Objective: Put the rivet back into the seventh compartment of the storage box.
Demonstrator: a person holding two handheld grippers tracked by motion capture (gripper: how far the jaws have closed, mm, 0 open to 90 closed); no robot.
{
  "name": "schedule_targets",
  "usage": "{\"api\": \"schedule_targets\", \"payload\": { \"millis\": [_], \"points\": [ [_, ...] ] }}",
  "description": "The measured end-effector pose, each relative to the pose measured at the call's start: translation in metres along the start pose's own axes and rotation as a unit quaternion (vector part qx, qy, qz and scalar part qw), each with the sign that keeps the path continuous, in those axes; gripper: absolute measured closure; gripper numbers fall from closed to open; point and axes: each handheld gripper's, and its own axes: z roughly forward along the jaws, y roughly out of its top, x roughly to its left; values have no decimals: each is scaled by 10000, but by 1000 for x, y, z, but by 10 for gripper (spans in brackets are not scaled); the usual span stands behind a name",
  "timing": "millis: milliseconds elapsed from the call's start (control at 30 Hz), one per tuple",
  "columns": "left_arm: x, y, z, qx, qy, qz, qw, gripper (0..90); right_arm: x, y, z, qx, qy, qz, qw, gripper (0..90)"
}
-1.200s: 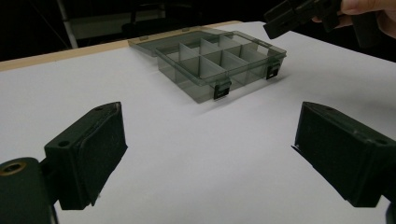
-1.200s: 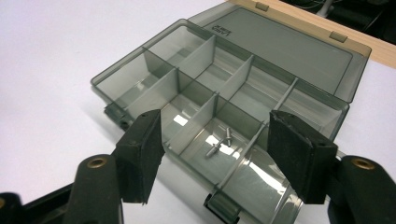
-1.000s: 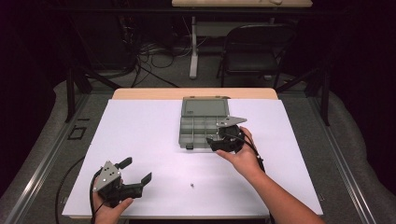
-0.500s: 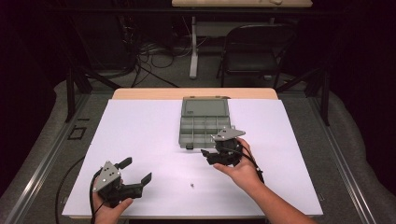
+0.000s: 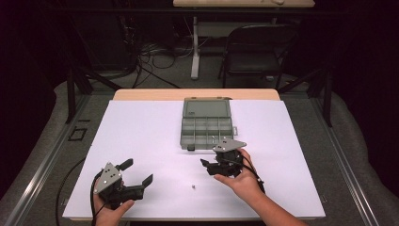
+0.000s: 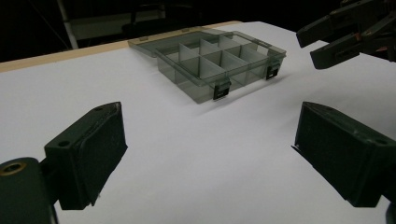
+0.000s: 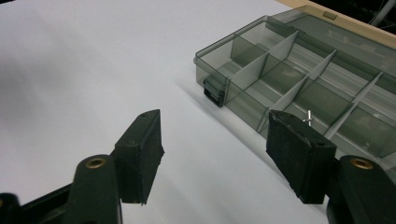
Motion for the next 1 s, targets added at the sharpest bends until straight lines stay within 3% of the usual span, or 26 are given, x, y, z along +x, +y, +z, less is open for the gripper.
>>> {"api": "schedule_targets", "payload": {
  "millis": [333, 567, 767, 1000],
  "points": [
    [0, 0, 0, -23, 13, -17, 10000, 87, 14, -17, 6, 10, 215, 105, 9997, 395],
    [0, 0, 0, -19, 18, -12, 10000, 87, 24, -28, 13, 133, 357, 43, 9993, 425],
    [0, 0, 0, -17, 23, -4, 10000, 87, 30, -32, 16, 151, 455, 68, 9988, 493],
    [-1, -1, -1, -16, 53, -67, 10000, 87, 42, -39, 24, 439, 713, 111, 9964, 599]
  ]
}}
